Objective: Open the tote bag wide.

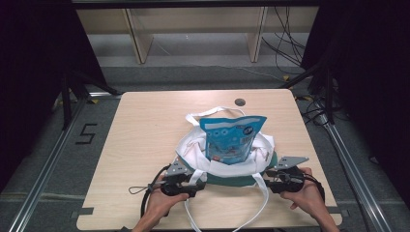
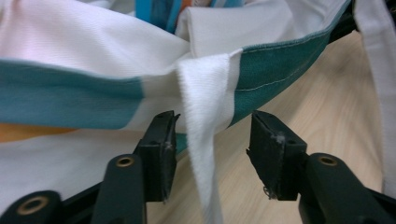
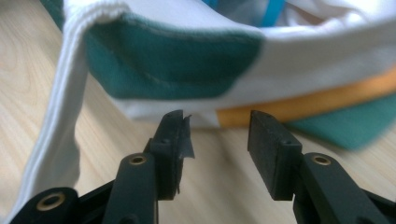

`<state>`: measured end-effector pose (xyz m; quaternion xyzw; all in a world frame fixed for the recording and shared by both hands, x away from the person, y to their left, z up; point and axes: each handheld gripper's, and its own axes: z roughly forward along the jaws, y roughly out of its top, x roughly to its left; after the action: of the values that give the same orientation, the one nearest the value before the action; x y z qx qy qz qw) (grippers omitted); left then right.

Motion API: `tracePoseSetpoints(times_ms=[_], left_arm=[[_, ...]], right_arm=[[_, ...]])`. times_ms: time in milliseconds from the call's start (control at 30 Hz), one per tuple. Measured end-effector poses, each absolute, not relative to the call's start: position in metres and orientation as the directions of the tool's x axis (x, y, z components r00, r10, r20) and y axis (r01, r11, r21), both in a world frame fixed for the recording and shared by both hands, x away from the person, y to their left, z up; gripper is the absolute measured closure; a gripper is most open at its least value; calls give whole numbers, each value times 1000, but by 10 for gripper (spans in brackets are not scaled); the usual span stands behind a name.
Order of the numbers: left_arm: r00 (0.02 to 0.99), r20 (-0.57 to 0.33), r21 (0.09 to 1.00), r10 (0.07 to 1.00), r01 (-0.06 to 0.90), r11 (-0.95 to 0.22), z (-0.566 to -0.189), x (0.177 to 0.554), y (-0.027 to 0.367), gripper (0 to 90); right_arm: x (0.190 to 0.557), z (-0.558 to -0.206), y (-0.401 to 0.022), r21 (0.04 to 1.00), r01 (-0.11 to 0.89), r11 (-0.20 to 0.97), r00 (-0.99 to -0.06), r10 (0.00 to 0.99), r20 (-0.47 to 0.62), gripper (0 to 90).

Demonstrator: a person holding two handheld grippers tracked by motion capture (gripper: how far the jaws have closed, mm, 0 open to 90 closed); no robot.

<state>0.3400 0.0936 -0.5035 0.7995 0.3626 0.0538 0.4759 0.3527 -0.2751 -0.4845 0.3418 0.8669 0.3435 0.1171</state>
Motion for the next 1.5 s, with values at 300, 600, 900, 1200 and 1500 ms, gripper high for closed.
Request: tracePoseSetpoints(times_ms=[300, 600, 900, 1200, 1500], left_arm=[[740, -90, 804, 666, 449, -391, -510, 361, 77, 649], [710, -67, 800, 701, 458, -388, -512, 390, 80, 666], [684, -61, 799, 727, 470, -375, -512, 415, 84, 673], [661, -98, 791, 744, 506, -344, -511, 444, 88, 677], [656, -109, 792, 747, 511, -334, -509, 447, 90, 623]], right_arm=[[366, -487, -260, 654, 476, 588, -744, 666, -56, 686], [397, -490, -251, 652, 469, 596, -740, 668, -78, 763], [421, -493, -241, 659, 483, 576, -718, 692, -78, 768], [446, -494, -236, 674, 498, 546, -693, 717, -69, 766], [458, -496, -239, 656, 558, 509, -654, 756, -31, 746]])
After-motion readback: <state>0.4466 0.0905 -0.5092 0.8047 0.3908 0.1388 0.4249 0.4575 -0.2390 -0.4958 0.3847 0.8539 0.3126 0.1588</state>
